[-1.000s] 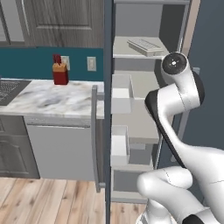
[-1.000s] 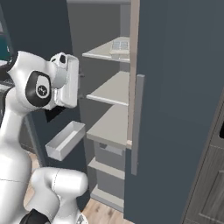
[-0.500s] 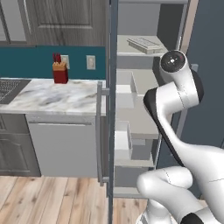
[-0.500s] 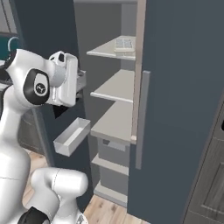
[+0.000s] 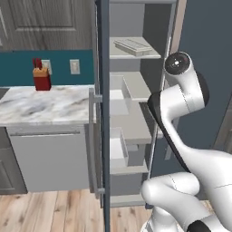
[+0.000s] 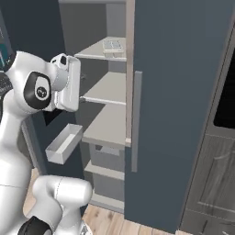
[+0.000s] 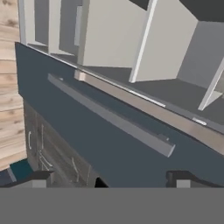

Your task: The ice cube tray has been filled with water. Take the tray and place it in the freezer to make ice. Close the freezer door after placing the tray.

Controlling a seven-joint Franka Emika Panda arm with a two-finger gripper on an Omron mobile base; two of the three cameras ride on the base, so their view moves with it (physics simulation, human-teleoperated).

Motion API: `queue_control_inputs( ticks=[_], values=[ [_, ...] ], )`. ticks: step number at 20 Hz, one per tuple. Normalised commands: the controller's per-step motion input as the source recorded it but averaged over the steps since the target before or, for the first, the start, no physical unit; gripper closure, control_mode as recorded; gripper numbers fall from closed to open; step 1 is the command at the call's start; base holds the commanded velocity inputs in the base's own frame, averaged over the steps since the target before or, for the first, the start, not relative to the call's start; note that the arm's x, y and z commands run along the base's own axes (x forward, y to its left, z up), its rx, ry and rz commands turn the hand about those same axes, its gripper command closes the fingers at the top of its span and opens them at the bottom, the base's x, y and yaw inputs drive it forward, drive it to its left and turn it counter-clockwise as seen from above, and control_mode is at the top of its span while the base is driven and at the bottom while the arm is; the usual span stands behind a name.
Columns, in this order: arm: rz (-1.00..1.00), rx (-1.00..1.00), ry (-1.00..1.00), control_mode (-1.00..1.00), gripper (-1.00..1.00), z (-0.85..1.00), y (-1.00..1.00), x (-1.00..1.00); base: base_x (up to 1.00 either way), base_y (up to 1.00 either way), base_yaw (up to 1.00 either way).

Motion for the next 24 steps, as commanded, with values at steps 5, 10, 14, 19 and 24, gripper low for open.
queue_control_inputs(
  ticks=[5,10,14,19,24],
  values=[
    [0.0,0.0,0.0,1.0,-1.0,0.0,0.0,0.0,-0.01,0.34,-0.26],
    [0.0,0.0,0.0,1.0,-1.0,0.0,0.0,0.0,0.0,0.43,-0.23],
    [0.0,0.0,0.0,1.0,-1.0,0.0,0.0,0.0,-0.03,0.42,-0.22],
    [0.0,0.0,0.0,1.0,-1.0,0.0,0.0,0.0,-0.01,0.19,-0.22],
    [0.0,0.0,0.0,1.0,-1.0,0.0,0.0,0.0,0.0,0.09,-0.21]
  ],
)
